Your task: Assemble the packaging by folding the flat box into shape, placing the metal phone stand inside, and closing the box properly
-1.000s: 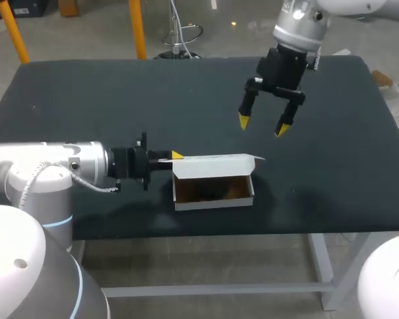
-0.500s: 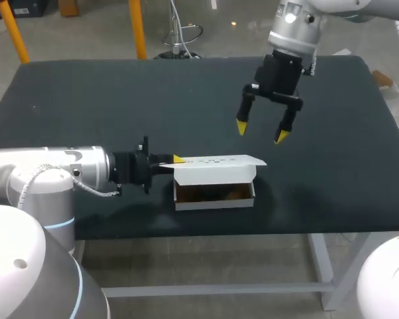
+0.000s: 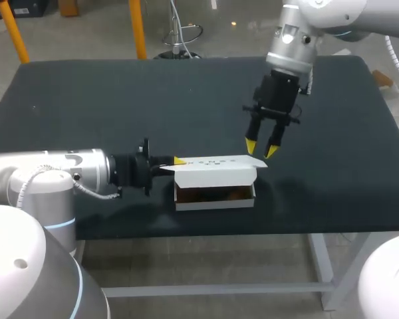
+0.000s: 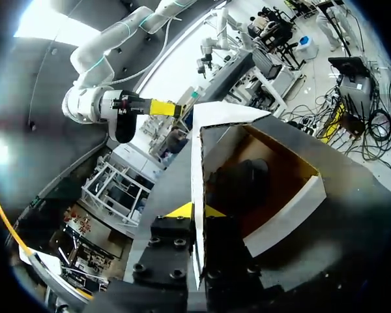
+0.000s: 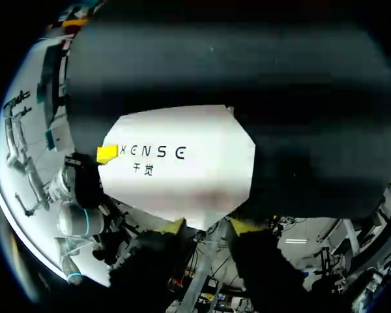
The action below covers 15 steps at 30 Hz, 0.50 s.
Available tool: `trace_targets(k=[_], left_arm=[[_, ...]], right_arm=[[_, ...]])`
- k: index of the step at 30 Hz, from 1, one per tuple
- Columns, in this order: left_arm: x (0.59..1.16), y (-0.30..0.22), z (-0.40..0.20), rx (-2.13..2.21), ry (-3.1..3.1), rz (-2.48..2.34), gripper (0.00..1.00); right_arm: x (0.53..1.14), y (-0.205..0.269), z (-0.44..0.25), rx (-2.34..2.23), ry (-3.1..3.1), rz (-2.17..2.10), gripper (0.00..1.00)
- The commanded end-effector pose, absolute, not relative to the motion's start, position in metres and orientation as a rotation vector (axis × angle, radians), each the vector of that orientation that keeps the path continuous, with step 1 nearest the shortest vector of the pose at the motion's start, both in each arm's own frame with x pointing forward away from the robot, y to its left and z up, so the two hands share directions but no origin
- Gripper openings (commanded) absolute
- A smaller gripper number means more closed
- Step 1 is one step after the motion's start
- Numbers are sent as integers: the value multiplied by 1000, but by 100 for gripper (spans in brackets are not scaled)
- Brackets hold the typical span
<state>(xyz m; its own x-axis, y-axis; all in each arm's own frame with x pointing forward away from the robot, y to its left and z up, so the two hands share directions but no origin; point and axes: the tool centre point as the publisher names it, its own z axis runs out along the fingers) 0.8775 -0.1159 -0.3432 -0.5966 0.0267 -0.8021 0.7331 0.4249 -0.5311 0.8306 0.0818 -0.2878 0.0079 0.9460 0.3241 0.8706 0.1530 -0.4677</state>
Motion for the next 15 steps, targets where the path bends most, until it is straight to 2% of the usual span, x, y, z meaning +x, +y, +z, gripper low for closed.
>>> trace_targets(k=[1,15], left_arm=[[874,-114,-349,645,1924,-1220,0],[873,-116,-351,676,1908,-1220,0]], right_arm=[[835,84,-298,-1692,-1861,200,42],[829,90,-317,-1636,-1922,194,43]])
